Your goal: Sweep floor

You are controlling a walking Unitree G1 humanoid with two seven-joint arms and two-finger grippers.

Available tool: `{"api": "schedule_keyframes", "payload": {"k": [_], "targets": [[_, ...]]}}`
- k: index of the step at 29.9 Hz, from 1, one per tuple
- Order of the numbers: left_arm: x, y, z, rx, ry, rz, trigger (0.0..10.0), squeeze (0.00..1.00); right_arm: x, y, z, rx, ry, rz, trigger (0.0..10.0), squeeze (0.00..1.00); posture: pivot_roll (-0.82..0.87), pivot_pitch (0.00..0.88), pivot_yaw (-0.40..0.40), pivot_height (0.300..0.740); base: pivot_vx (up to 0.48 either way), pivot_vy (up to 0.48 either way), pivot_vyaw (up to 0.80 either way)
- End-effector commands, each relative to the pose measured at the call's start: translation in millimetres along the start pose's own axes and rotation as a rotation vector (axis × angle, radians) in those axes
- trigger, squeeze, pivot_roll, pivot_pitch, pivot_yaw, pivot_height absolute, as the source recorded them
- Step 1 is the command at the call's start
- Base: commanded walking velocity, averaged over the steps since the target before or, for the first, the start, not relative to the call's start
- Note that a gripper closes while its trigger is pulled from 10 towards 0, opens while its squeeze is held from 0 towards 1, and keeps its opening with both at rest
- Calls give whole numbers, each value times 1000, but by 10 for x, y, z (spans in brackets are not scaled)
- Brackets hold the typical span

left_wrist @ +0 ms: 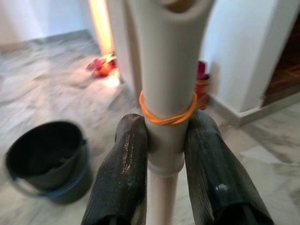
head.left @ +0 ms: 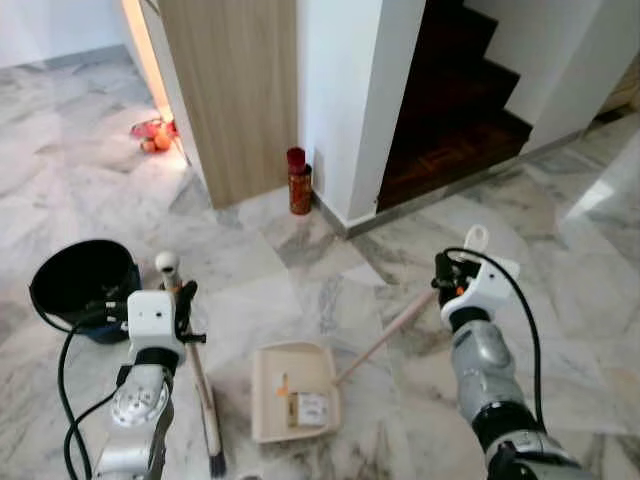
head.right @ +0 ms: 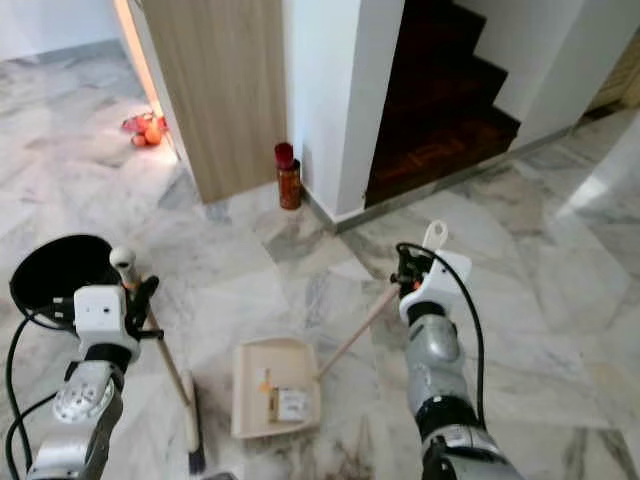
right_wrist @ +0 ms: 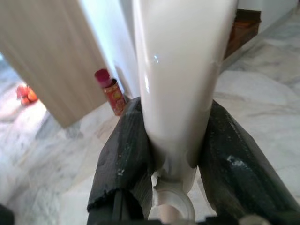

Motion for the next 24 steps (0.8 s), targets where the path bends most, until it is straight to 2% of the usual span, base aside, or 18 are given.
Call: {"api": "schedule_keyframes", "payload": {"k": [1,4,14,24], "targets": [[62,-1,14,-6,17,16,10000,0,144,-71,46,17,55,11,10000,0,142,124,-30,740,0,270,0],[76,7,26,-9,18,17,10000,0,154,-72,46,20,61,13,10000,0,140,131,-30,740,0,273,300],[47,20,-16,-16,4,16,10000,0,67,-133,3,30,37,13,10000,0,152,122,-25,740,0,269,673],[54,68,27,-39,1,18,10000,0,80,-161,10,34,44,33,10000,0,151,106,-14,740,0,270,0]]}}
Point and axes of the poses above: a point about 5 cm out from each wrist's last joint towards the gripper, its own z axis pointing out of the wrist towards the gripper, its own x axis along the axis of the wrist's last joint, y = z × x, the point moved 3 cm from there along z, pointing out of the wrist towards the gripper, and after that the axes turned 7 degrees about -z, right-handed, at the moved point
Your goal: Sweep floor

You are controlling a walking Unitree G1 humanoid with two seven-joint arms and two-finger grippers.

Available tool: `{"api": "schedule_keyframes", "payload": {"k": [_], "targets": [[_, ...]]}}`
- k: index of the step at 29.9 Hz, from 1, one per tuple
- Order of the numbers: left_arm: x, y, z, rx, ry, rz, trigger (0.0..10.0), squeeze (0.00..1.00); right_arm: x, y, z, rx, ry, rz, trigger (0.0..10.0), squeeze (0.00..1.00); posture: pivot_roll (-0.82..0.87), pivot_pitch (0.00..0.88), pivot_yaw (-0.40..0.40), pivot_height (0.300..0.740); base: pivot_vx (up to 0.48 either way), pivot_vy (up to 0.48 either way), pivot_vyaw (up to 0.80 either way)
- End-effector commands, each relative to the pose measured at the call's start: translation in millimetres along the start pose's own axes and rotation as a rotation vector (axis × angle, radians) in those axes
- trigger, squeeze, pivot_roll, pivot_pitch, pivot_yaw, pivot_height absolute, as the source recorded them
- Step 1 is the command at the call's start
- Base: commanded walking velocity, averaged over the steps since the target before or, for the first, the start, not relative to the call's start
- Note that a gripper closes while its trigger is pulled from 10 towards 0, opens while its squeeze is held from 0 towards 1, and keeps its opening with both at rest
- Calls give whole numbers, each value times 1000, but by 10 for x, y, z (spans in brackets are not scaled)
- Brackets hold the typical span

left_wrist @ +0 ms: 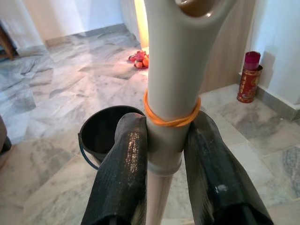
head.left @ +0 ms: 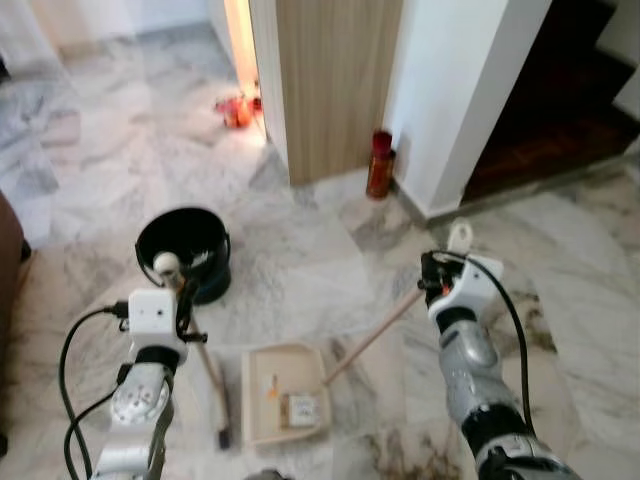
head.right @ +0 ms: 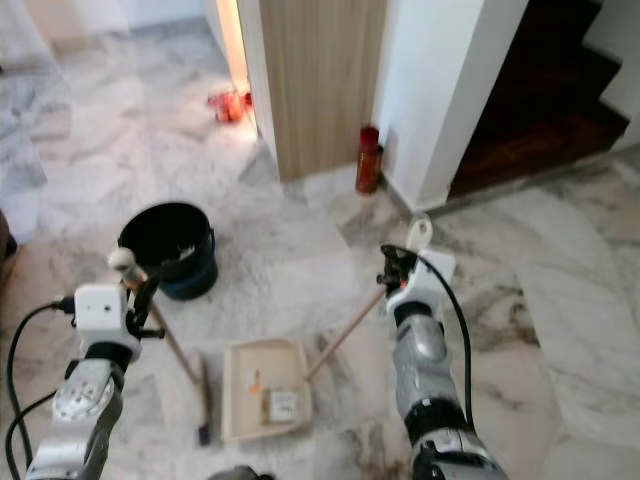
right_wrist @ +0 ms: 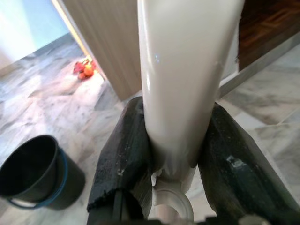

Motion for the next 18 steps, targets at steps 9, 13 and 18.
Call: {"api": "schedule_keyframes", "payload": {"k": [9,13,18], "targets": [[32,-18,14,-8,0,11,10000,0,129,-75,41,25,49,0,10000,0,157,110,-13,740,0,269,0],[22,-25,4,-6,-8,25,10000,0,126,-65,41,22,47,2,10000,0,158,124,-13,740,0,62,0],[-40,-33,-22,1,-34,36,10000,0,116,-50,27,18,44,-3,10000,0,155,135,-12,740,0,0,0]]}}
Point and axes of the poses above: a point about 5 cm out from each wrist's last joint towards the gripper, its own z axis pointing out of the wrist towards the gripper, its own x axis along the axis of the wrist's last joint, y = z × x, the point moved 3 cm from there along z, pointing out of the wrist towards the gripper, and after that the axes turned 7 degrees about -z, right-handed, at the moved point
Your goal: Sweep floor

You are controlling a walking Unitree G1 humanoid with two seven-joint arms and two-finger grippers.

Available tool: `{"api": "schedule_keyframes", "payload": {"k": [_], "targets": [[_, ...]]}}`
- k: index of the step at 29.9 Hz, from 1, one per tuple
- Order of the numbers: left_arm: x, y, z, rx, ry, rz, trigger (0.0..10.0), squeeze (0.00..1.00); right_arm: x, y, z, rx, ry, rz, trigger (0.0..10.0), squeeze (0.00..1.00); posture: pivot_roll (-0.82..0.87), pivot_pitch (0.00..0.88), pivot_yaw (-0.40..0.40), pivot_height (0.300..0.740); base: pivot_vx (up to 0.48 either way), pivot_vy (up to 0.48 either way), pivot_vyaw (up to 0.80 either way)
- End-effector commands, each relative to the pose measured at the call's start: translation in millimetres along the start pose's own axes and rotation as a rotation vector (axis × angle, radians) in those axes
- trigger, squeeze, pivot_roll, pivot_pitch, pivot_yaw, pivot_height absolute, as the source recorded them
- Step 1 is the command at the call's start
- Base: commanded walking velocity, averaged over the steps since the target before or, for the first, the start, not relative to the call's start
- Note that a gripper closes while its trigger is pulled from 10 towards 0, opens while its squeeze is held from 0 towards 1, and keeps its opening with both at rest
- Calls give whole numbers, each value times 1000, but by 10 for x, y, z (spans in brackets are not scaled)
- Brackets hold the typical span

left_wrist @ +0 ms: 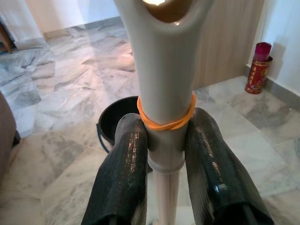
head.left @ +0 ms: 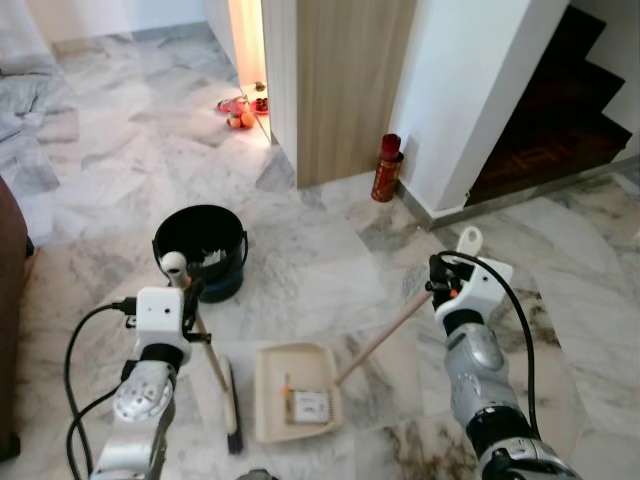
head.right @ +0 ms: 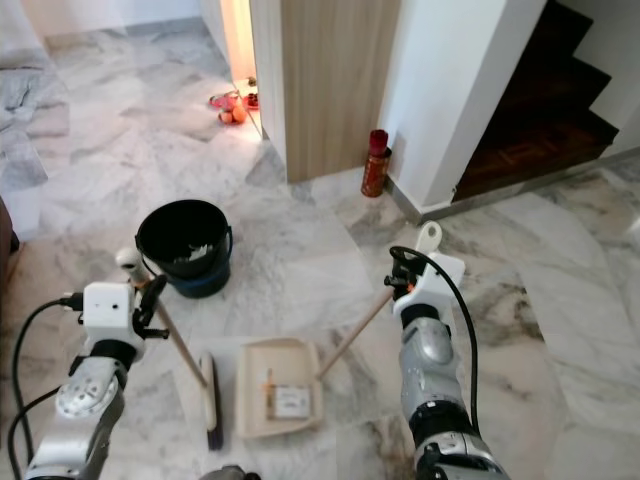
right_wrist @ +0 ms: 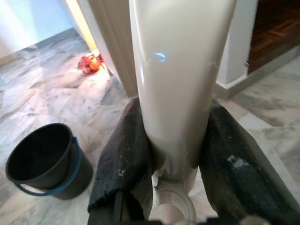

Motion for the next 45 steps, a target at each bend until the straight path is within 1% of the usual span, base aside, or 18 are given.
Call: {"api": "schedule_keyframes", "payload": {"k": [1,4,6,20,27,31,45], "targets": [[-21,14,-24,1,-9,4,10000,0,90,25,20,-9,36,25,10000,0,155,135,-12,740,0,0,0],[-4,34,-27,-9,1,-8,10000,0,96,37,16,-14,40,18,10000,0,156,144,-12,740,0,0,0],[-6,36,-26,-8,-4,-2,10000,0,109,41,13,-17,49,18,10000,0,156,144,-12,740,0,0,469],[-41,31,-13,1,-30,10,10000,0,115,13,10,-9,53,19,10000,0,156,147,-11,740,0,0,800],[-59,40,-14,-6,-42,23,10000,0,91,1,2,-1,44,2,10000,0,156,148,-11,740,70,0,744],[-68,36,-20,-2,-47,26,10000,0,67,-5,-4,3,34,13,10000,0,156,147,-10,740,277,0,0],[-73,48,-24,-4,-48,26,10000,0,53,-29,-15,17,32,1,10000,0,157,133,-12,740,294,0,0]]}}
Point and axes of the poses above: a point about 5 cm out from each wrist's last joint towards the gripper, its own z axis pointing out of the wrist towards the gripper, its own x axis along the axis of the wrist's last joint, y = z × x, the point moved 3 cm from there along z, pointing out of the wrist towards the gripper, and after that the axes turned 7 degrees about -z, right-handed, at the moved point
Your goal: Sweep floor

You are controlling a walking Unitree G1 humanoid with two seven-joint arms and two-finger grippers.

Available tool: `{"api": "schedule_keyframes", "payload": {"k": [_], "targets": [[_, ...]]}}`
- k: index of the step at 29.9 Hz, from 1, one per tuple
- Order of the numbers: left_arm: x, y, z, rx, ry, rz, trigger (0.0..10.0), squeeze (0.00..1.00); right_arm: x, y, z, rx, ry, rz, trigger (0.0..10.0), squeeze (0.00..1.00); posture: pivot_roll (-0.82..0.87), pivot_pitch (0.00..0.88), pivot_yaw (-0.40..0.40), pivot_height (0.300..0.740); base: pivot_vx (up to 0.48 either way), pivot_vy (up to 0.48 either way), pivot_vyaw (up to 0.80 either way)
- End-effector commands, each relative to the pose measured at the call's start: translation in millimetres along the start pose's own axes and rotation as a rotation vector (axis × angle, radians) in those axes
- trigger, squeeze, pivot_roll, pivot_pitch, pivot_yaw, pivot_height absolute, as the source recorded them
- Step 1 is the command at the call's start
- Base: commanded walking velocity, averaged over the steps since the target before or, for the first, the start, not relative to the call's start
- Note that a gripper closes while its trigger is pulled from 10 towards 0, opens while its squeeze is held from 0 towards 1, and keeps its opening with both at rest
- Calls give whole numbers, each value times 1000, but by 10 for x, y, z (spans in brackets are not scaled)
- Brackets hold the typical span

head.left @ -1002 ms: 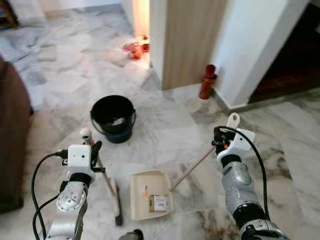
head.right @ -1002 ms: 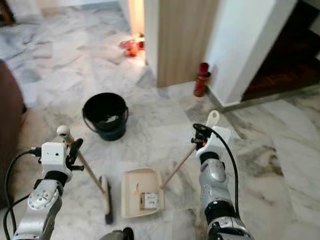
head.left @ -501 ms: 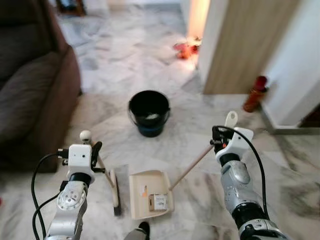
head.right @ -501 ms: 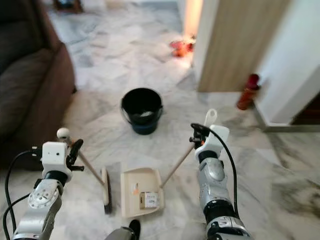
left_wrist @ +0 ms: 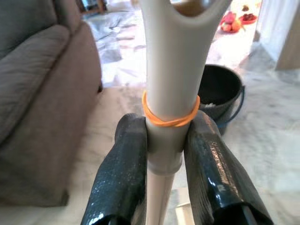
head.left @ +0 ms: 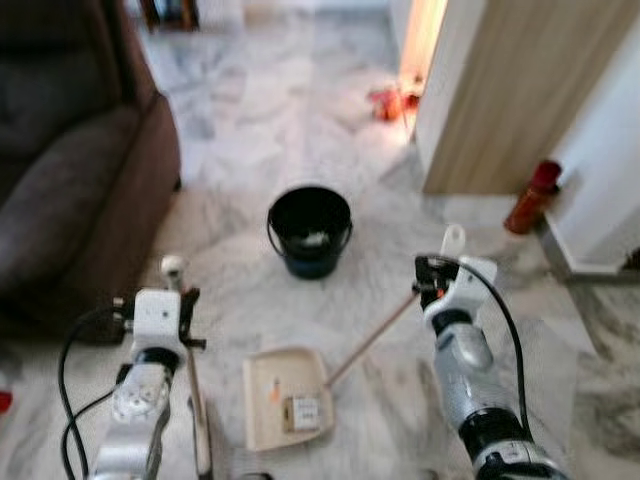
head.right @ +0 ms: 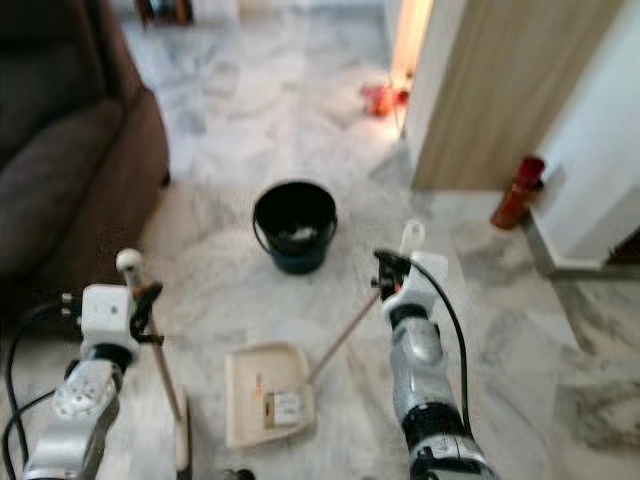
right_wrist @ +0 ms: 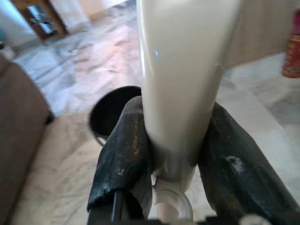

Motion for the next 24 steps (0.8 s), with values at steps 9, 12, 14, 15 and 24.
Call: {"api": "schedule_keyframes", "payload": {"k": [9,12,14,15,24], "targets": [[39,-94,0,21,9,11,10000,0,151,-105,58,31,56,-13,10000,0,159,132,-10,740,294,0,153],[41,-95,3,20,9,11,10000,0,147,-105,59,28,54,-15,10000,0,159,134,-9,740,292,0,800],[42,-95,4,19,10,11,10000,0,147,-105,60,27,53,-14,10000,0,159,135,-9,740,292,0,800],[43,-96,5,19,10,12,10000,0,146,-107,60,28,52,-13,10000,0,158,137,-8,740,296,0,800],[39,-98,10,18,6,12,10000,0,101,-131,50,36,33,-23,10000,0,160,149,-7,740,295,0,59]]}}
Point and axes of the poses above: a point about 5 cm out from each wrist's last joint towards the gripper, its own z axis pointing out of the wrist towards the gripper, its own x axis along the axis of the wrist's last joint, y = z × x, the point moved 3 cm from there along z, pointing out of the wrist towards the gripper, and after that the axes turned 7 degrees about -z, right-handed, at the moved point
